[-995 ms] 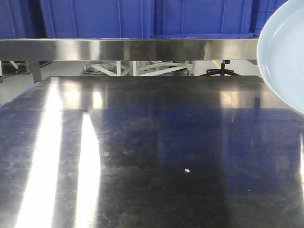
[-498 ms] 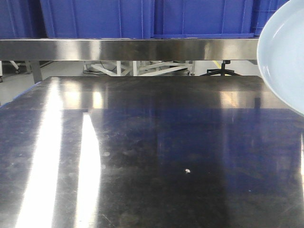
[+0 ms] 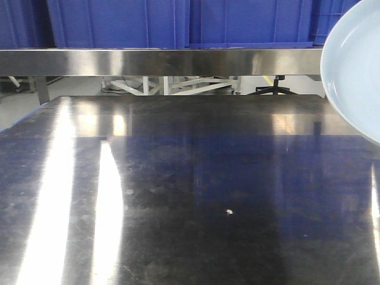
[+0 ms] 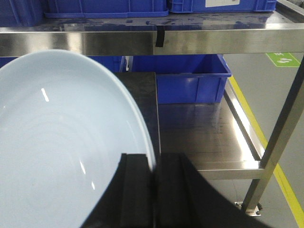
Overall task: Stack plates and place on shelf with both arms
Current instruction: 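Hold the plate stack raised beside the robot in the right gripper, then turn the base away from the table while holding the plates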
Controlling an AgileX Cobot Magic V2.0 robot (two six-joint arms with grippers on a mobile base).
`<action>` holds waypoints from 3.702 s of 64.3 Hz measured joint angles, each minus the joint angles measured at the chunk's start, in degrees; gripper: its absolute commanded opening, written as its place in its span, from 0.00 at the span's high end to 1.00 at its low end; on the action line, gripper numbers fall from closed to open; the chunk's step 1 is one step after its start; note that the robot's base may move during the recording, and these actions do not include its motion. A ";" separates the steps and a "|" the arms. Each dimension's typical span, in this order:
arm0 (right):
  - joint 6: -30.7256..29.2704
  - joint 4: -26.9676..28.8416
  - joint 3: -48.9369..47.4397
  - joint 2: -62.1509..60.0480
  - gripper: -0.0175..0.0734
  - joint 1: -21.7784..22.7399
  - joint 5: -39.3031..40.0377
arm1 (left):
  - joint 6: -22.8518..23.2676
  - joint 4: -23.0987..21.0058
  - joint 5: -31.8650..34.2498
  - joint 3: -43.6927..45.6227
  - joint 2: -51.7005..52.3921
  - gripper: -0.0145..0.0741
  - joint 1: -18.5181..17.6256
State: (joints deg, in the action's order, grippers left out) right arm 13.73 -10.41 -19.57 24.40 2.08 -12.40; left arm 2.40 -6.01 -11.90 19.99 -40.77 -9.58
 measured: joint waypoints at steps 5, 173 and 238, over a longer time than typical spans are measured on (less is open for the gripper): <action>0.00 0.00 0.00 0.00 0.75 0.00 0.00 | 0.00 0.00 0.00 0.00 0.00 0.74 0.00; 0.00 0.00 0.00 0.00 0.75 0.00 0.00 | 0.00 0.00 0.00 0.00 0.00 0.74 0.00; 0.00 0.00 0.00 0.00 0.75 0.00 0.00 | 0.00 0.00 0.00 0.00 0.09 0.74 0.00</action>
State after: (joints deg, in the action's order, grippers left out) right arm 13.73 -10.41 -19.57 24.40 2.08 -12.40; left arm 2.40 -6.01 -11.90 19.99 -40.68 -9.58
